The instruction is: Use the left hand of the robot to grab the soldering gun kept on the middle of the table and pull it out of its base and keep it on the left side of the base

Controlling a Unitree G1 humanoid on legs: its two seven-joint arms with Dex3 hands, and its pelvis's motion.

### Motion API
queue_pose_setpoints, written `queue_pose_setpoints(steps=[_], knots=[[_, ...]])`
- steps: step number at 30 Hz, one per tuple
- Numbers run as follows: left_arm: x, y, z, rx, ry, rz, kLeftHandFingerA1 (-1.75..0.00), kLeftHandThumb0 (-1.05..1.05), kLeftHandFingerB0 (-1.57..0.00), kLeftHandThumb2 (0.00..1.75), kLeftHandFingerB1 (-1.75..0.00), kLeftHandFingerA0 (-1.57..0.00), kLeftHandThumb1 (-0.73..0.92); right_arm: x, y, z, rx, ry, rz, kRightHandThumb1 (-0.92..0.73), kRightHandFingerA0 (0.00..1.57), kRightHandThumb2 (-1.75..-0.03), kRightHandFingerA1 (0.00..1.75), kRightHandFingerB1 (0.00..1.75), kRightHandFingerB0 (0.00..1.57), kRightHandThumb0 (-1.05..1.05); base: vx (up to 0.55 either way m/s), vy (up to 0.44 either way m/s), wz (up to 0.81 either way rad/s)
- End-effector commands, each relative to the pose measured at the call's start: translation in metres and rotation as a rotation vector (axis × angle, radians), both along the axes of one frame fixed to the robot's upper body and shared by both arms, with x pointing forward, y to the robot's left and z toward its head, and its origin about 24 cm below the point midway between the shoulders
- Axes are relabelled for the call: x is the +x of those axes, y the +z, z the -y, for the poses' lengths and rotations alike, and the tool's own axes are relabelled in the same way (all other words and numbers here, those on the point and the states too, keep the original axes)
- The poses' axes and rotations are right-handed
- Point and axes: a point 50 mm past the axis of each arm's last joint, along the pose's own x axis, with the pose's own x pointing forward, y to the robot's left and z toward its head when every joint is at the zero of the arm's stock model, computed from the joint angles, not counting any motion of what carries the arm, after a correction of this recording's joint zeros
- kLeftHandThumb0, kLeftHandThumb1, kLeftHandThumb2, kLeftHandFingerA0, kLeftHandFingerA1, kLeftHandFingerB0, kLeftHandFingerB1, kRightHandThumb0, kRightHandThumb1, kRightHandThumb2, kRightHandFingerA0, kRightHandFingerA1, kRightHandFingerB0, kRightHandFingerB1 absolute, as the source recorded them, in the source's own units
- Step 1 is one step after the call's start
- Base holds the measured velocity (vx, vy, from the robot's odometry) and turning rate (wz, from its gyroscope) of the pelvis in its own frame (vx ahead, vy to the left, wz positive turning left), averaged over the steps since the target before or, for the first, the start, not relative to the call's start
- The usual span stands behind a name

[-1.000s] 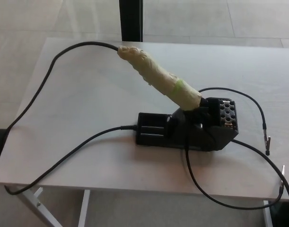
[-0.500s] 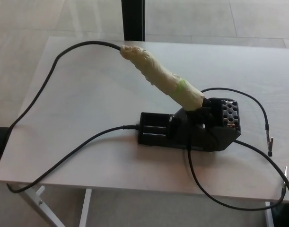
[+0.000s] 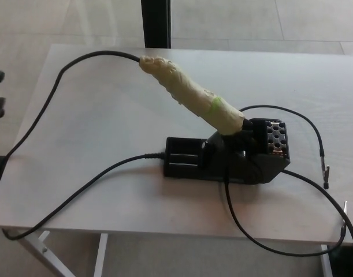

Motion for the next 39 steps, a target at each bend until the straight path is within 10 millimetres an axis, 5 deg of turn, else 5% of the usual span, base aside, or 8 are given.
queue_pose_setpoints(steps=[1, 8, 13, 15, 29, 30, 31, 39], knots=[[0.032, 0.047, 0.122, 0.905, -0.584, 0.031, -0.61, -0.54, -0.52, 0.62, -0.45, -0.57, 0.74, 0.003, 0.012, 0.009, -0.033, 0.032, 0.032, -0.34, 0.78, -1.19, 1.33, 1.03, 0.09, -1.05, 0.00, 0.000, 0.00], [0.023, 0.047, 0.183, 1.131, -0.877, 0.170, -0.65, -0.51, -0.61, 0.60, -0.49, -0.66, 0.69, 0.003, 0.015, 0.011, -0.042, 0.035, 0.024, -0.44, 0.76, -1.00, 1.46, 1.56, 0.00, -1.05, 0.00, 0.000, 0.00], [0.022, 0.059, 0.200, 1.149, -0.929, 0.230, -0.70, -0.50, -0.61, 0.60, -0.52, -0.64, 0.68, 0.004, 0.016, 0.012, -0.040, 0.035, 0.031, -0.31, 0.90, -1.17, 1.27, 1.04, 0.14, -1.05, 0.00, 0.000, 0.00], [0.024, 0.067, 0.209, 1.196, -0.950, 0.259, -0.71, -0.49, -0.61, 0.60, -0.52, -0.65, 0.67, 0.004, 0.016, 0.012, -0.040, 0.028, 0.033, -0.44, 0.78, -0.98, 1.44, 1.59, 0.00, -1.05, 0.00, 0.000, 0.00], [0.035, 0.107, 0.206, 1.287, -0.912, 0.318, -0.96, -0.42, -0.71, 0.58, -0.54, -0.83, 0.66, 0.004, 0.020, 0.014, -0.044, 0.043, 0.041, -0.48, 0.81, -0.93, 1.45, 1.61, 0.00, -1.05, 0.00, 0.000, 0.00], [0.034, 0.108, 0.205, 1.300, -0.920, 0.322, -0.96, -0.42, -0.72, 0.58, -0.58, -0.84, 0.66, 0.003, 0.020, 0.014, -0.043, 0.048, 0.036, -0.33, 0.87, -1.18, 1.30, 1.09, 0.19, -1.05, 0.00, 0.000, 0.00], [0.034, 0.107, 0.204, 1.297, -0.923, 0.316, -0.95, -0.42, -0.71, 0.58, -0.56, -0.86, 0.64, 0.003, 0.020, 0.015, -0.044, 0.047, 0.035, -0.48, 0.82, -0.93, 1.44, 1.60, 0.00, -1.05, 0.00, 0.000, 0.00], [0.030, 0.114, 0.189, 1.315, -0.917, 0.246, -0.88, -0.45, -0.68, 0.59, -0.52, -0.86, 0.66, 0.002, 0.020, 0.016, -0.041, 0.031, 0.040, -0.46, 0.76, -0.97, 1.48, 1.63, 0.01, -1.05, 0.00, 0.000, 0.00]])
